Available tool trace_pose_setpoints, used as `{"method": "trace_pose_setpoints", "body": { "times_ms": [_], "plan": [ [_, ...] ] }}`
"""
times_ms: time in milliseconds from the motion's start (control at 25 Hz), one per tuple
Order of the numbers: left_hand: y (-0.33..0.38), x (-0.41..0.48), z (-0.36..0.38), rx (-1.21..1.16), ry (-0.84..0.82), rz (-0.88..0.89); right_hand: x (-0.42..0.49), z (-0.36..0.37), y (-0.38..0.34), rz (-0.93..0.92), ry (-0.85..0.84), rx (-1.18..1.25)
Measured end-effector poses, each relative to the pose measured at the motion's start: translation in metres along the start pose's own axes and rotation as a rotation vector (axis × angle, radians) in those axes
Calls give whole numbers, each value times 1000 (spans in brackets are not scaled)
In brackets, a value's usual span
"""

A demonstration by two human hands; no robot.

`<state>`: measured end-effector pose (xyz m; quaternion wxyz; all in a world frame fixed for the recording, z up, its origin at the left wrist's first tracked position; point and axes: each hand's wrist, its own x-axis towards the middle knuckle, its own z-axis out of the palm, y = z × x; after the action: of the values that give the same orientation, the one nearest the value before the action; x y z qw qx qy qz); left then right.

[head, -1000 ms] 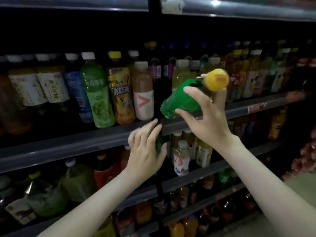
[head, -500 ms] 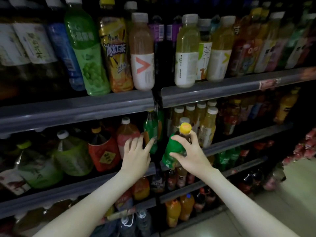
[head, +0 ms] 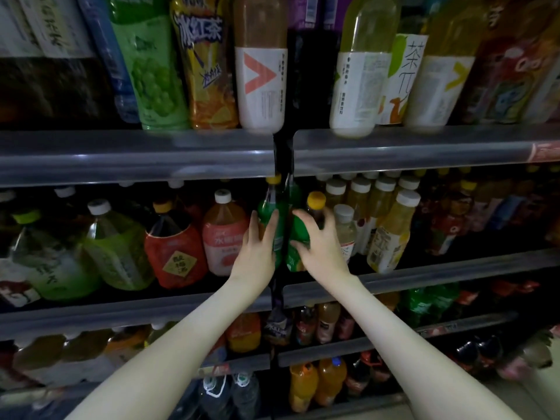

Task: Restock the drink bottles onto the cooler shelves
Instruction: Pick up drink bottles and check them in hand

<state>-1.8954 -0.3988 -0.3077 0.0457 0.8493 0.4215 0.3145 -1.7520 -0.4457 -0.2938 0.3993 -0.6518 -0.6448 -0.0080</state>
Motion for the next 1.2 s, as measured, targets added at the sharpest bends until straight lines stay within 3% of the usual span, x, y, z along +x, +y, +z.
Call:
{"method": "trace_pose_setpoints", "body": {
  "times_ms": [120, 200, 360, 520, 680, 800, 960, 1200],
  "plan": [
    [5, 14, 11, -52, 99, 46, 21, 2, 1, -24, -62, -127],
    [5, 25, 14, -194, 36, -127, 28, 6, 4, -4, -104, -148],
    [3, 41, 15, -330, 49, -147, 31, 17, 11, -48, -82, -186],
    [1, 51, 17, -274, 51, -244, 37, 20, 12, 16, -119, -352],
    [-1, 52, 19, -150, 63, -216, 39, 17, 7, -2, 4, -604],
    [7, 39, 12, -265, 91, -192, 37, 18, 11, -63, 45, -748],
    [16, 24, 6, -46, 142, -86, 35, 15, 2, 5, 19, -811],
    [9, 26, 4, 354, 220, 20, 36, 0, -10, 16, -151, -724]
  ]
}}
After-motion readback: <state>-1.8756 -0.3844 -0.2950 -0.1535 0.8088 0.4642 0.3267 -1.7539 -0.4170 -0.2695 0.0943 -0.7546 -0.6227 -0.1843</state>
